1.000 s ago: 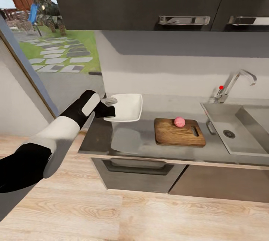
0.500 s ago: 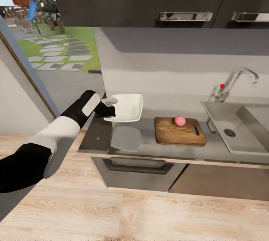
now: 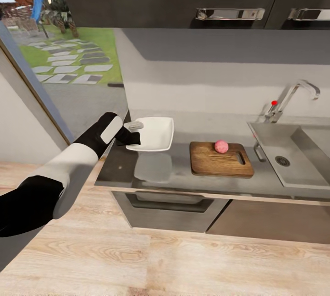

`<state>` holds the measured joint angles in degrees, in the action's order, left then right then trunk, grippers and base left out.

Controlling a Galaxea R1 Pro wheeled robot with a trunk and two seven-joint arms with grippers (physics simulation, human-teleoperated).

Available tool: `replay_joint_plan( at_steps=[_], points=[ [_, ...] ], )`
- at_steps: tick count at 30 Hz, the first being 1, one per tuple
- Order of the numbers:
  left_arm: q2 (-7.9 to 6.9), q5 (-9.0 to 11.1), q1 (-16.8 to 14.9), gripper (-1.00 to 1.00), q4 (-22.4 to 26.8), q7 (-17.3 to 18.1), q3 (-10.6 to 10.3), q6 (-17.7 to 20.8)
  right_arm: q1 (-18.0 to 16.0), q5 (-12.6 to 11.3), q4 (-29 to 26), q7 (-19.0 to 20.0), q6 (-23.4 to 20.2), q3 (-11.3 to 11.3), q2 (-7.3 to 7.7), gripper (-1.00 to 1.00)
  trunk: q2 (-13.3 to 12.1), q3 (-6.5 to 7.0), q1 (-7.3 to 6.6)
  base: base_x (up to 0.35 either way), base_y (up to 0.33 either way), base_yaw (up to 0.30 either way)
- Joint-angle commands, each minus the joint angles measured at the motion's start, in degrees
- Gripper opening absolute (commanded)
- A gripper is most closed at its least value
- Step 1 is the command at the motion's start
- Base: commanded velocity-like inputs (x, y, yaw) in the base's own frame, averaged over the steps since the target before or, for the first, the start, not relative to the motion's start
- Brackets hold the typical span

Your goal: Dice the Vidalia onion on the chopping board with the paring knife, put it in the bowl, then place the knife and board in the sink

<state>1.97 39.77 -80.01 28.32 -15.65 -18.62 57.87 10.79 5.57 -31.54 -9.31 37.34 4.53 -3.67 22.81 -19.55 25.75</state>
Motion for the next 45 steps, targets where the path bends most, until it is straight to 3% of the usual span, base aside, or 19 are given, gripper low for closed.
replay_joint_plan(
  at_steps=[1, 13, 28, 45],
  points=[
    [-0.08, 0.7, -0.1, -1.00, 0.0, -0.7, -0.4, 0.1, 0.0, 0.6, -0.1, -0.6, -0.1, 0.1, 0.03, 1.00, 0.1, -0.11, 0.03, 0.000, 0.000, 0.000],
    [-2.34, 0.6, -0.1, -1.00, 0.1, -0.8, -0.8, 0.2, 0.0, 0.6, -0.2, -0.7, -0.5, -0.1, 0.07, 1.00, 0.1, -0.16, 0.03, 0.000, 0.000, 0.000],
    [-2.52, 0.6, -0.1, -1.00, 0.0, -0.8, -1.4, 0.3, 0.0, 0.5, -0.2, -0.7, -0.6, 0.0, 0.04, 1.00, 0.1, -0.21, 0.03, 0.000, 0.000, 0.000],
    [-2.58, 0.6, -0.1, -1.00, -1.8, -0.8, -1.5, 0.3, 0.0, 0.5, -0.2, -0.7, -0.6, 0.0, 0.02, 1.00, 0.1, -1.54, 0.03, 0.000, 0.000, 0.000]
  ],
)
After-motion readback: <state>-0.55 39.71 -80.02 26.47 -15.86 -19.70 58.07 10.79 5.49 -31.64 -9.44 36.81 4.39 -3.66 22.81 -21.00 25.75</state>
